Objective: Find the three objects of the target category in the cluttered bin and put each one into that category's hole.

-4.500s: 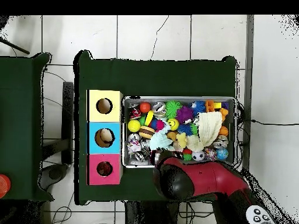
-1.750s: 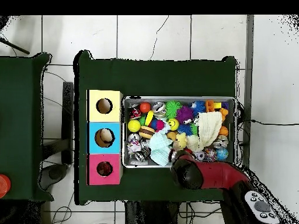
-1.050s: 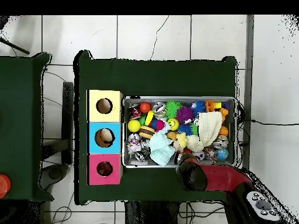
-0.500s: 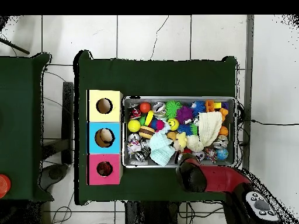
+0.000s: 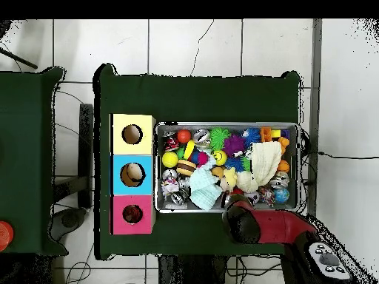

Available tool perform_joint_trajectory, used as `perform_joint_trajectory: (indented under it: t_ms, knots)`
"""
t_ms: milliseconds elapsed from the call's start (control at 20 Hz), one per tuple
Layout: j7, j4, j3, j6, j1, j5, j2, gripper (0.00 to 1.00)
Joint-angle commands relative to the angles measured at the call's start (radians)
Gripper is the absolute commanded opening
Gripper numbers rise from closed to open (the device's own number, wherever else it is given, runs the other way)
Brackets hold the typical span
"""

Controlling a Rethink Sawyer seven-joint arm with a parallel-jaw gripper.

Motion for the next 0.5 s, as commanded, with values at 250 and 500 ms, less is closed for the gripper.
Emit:
perform_joint_trajectory:
  t_ms: [250, 500]
  knots:
    - [0.067, -0.166, 0.043, -0.167, 0.012, -0.048, 0.133, 1.0]
    - [0.064, -0.154, 0.086, -0.211, -0.021, -0.064, 0.133, 1.0]
